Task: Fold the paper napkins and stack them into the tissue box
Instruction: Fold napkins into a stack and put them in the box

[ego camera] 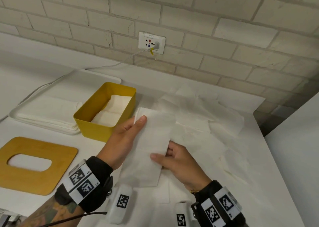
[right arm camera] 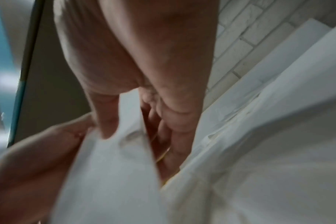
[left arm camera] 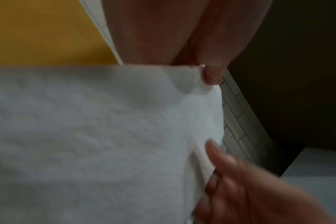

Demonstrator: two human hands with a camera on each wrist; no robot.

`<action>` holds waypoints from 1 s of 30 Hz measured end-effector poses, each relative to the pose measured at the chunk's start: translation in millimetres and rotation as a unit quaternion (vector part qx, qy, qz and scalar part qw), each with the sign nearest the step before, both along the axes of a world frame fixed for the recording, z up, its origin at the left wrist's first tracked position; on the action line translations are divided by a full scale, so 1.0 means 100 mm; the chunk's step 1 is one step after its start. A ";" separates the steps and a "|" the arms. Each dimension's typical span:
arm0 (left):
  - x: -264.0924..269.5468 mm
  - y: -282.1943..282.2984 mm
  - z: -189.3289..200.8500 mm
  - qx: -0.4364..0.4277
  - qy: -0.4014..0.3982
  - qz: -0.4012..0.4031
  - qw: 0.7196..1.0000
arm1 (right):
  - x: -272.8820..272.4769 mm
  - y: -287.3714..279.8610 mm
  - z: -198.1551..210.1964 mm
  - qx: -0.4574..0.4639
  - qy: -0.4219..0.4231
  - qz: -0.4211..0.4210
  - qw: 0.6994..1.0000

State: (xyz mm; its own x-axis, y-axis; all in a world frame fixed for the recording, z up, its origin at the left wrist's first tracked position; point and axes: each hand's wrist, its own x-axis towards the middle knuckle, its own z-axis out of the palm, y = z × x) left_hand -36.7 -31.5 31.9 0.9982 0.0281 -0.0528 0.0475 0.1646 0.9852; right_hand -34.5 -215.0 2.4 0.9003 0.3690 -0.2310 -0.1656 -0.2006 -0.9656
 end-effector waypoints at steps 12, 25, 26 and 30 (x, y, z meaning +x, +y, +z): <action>-0.16 -0.29 -0.23 0.138 -0.125 0.103 0.977 | -0.09 0.29 0.32 -0.010 -0.217 -0.133 0.967; -0.22 -0.33 -0.39 0.173 -0.011 0.011 0.985 | -0.09 0.17 0.03 -0.093 -0.147 -0.123 0.977; -0.22 -0.32 -0.41 0.174 0.006 0.004 0.985 | -0.10 0.17 0.00 -0.104 -0.139 -0.120 0.978; -0.22 -0.25 -0.31 0.119 0.010 0.014 0.993 | -0.08 0.07 0.02 -0.062 -0.118 -0.118 0.984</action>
